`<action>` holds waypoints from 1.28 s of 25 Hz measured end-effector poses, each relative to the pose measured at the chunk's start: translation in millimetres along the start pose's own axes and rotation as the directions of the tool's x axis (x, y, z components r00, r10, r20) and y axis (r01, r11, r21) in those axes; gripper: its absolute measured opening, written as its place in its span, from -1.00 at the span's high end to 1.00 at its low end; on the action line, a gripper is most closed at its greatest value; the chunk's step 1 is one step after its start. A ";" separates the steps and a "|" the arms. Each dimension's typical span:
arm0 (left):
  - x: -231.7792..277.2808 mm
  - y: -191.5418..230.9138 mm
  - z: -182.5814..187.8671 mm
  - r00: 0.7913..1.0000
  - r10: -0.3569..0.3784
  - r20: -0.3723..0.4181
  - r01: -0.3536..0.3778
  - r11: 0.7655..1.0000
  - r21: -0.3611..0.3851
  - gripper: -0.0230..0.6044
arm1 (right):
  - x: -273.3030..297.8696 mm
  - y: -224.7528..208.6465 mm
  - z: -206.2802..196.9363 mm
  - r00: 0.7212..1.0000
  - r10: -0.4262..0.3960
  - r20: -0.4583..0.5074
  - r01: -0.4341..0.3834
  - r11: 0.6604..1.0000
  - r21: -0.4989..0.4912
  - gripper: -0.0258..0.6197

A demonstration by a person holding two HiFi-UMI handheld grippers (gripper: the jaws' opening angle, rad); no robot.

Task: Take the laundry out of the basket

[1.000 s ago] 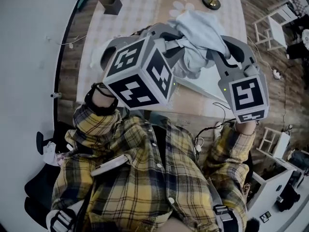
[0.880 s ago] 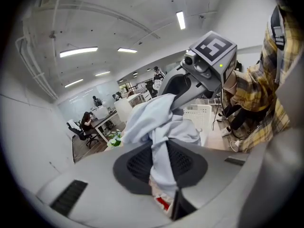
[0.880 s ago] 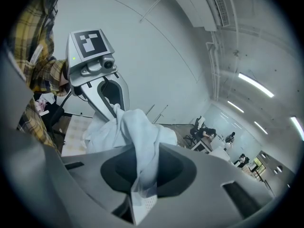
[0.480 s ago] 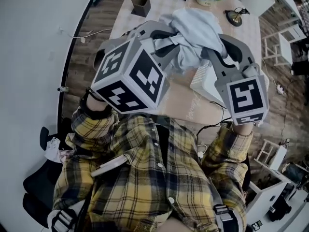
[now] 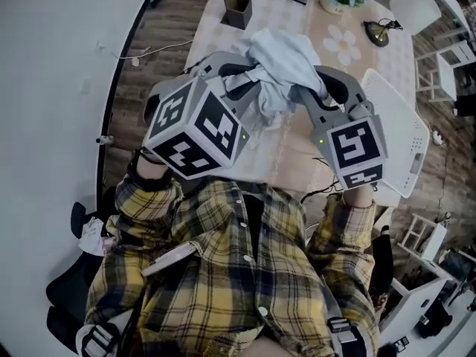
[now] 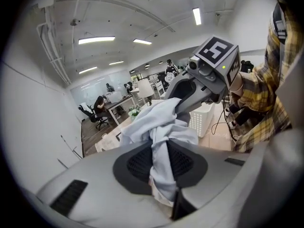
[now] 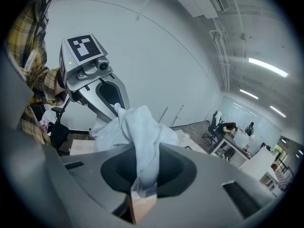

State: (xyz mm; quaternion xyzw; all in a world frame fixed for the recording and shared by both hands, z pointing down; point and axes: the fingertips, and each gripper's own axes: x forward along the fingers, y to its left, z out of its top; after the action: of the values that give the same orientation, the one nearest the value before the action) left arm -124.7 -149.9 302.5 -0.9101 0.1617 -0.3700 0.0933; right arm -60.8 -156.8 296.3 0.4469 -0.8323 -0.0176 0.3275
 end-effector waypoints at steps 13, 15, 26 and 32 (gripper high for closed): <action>48.0 -34.3 -107.4 0.988 -0.115 -0.105 0.093 0.977 -0.193 0.62 | 80.0 71.0 -87.4 0.985 0.150 -0.090 -0.116 0.946 0.303 0.63; 54.0 -38.8 -119.5 0.987 -0.124 -0.100 0.099 0.969 -0.226 0.61 | 88.9 78.8 -97.2 0.982 0.161 -0.094 -0.121 0.934 0.336 0.62; 90.6 -64.7 -173.5 0.983 -0.168 -0.077 0.122 0.902 -0.415 0.59 | 121.4 112.7 -152.3 0.966 0.200 -0.161 -0.112 0.891 0.440 0.60; 92.7 -66.0 -175.9 0.986 -0.153 -0.070 0.109 0.895 -0.432 0.56 | 123.2 114.5 -159.8 0.971 0.184 -0.156 -0.098 0.891 0.444 0.59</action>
State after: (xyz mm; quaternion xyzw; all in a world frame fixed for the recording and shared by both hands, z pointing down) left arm -171.1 -131.0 506.0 -0.8971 0.1816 -0.3771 -0.1417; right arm -102.6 -139.0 523.8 0.4462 -0.8098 0.2350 0.2998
